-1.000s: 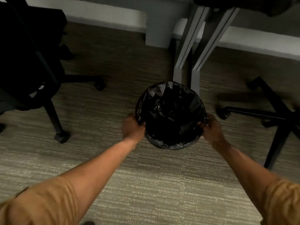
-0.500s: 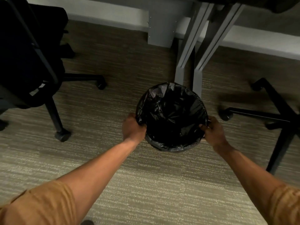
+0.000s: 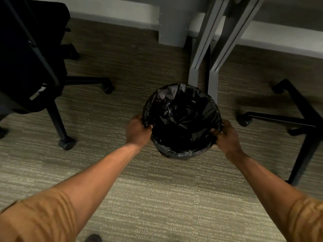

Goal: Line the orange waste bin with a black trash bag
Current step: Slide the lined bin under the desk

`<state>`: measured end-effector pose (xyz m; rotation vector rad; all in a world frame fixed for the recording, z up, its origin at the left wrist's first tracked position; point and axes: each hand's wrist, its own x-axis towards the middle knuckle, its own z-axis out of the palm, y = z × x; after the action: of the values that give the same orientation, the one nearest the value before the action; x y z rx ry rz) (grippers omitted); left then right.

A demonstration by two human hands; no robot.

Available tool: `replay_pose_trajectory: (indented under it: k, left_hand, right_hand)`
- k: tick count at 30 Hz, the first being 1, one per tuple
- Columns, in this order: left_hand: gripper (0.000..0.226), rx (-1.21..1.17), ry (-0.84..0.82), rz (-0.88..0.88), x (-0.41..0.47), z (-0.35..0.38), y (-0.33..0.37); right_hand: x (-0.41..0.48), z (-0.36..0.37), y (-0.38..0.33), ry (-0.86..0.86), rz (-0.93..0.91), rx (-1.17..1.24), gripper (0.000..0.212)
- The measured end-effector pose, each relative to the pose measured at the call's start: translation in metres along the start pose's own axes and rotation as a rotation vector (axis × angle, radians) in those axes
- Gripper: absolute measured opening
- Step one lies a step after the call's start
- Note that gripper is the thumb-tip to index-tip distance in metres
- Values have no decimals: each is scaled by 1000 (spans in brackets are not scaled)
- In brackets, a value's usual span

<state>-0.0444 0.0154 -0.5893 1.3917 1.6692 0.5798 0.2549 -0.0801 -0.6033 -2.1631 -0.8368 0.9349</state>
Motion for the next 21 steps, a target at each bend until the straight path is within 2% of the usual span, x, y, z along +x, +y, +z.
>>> replay_pose_trajectory:
  k: [3, 7, 10, 15, 19, 21]
  left_hand:
    - [24, 8, -34, -1, 10, -7, 3]
    - [30, 38, -19, 22, 17, -5, 3]
    - [26, 62, -29, 29, 18, 0, 6]
    - [11, 126, 7, 50, 18, 1, 13]
    - [22, 111, -25, 42, 16, 2, 14]
    - [19, 86, -38, 34, 17, 0, 10]
  right_hand:
    - [6, 3, 10, 23, 17, 60, 58]
    - [-3, 8, 6, 45, 19, 91, 43]
    - [-7, 8, 3, 56, 25, 69, 37]
    - [-7, 4, -3, 62, 22, 43, 44]
    - [-9, 4, -6, 66, 41, -16, 43]
    - [-9, 6, -4, 68, 43, -37, 42]
